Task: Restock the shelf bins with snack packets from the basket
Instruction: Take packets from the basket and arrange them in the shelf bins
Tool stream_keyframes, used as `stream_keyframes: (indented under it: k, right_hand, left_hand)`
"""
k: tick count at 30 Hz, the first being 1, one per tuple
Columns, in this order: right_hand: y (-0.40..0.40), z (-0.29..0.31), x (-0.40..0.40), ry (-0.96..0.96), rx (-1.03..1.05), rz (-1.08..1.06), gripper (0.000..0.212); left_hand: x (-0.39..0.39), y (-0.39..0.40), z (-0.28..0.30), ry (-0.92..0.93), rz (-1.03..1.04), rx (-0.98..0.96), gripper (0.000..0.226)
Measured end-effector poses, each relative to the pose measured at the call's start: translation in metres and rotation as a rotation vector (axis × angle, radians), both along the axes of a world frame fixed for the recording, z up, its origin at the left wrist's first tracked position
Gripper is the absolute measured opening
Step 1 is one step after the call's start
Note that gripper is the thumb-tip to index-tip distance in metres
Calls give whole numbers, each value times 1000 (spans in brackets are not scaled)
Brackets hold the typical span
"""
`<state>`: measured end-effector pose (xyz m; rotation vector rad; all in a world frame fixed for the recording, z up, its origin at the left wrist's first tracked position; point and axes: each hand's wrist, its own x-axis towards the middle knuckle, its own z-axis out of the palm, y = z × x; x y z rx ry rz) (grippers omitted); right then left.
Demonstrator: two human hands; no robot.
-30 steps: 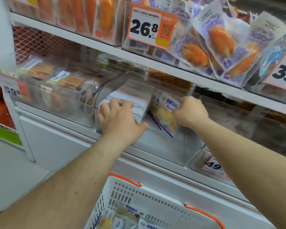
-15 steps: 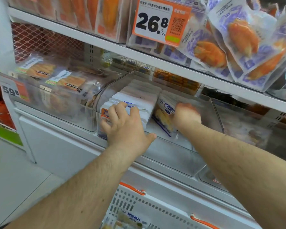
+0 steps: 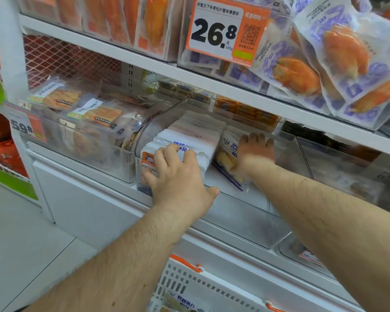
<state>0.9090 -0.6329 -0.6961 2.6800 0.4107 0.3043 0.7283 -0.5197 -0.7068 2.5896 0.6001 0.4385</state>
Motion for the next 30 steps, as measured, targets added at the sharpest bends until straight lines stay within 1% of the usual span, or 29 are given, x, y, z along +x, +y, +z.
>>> stream_keyframes:
  k: [4,8,10,16,20,23,30]
  right_hand:
    - [-14,4,8,-1,17,-23,84]
    - [-17,-4,9,40,187,-78,81]
    - [-9,-11,9,54,238,-98,84]
    - [-4,-16,11,36,273,-95,93]
    - [-12,-14,9,61,330,-56,109]
    - [-14,-11,5,76,377,-54,116]
    - [-14,-9,-6,74,447,-104,120]
  left_hand:
    - [1,0,-1,1,-1,4,86]
    - [1,-1,0,3,-2,9,84]
    - [1,-2,1,4,-1,13,82]
    - [0,-2,1,12,-2,14,83]
    - [1,-3,2,17,-4,11,82]
    - [0,-3,2,23,-10,1,82]
    - [0,-3,3,32,-18,-12,82]
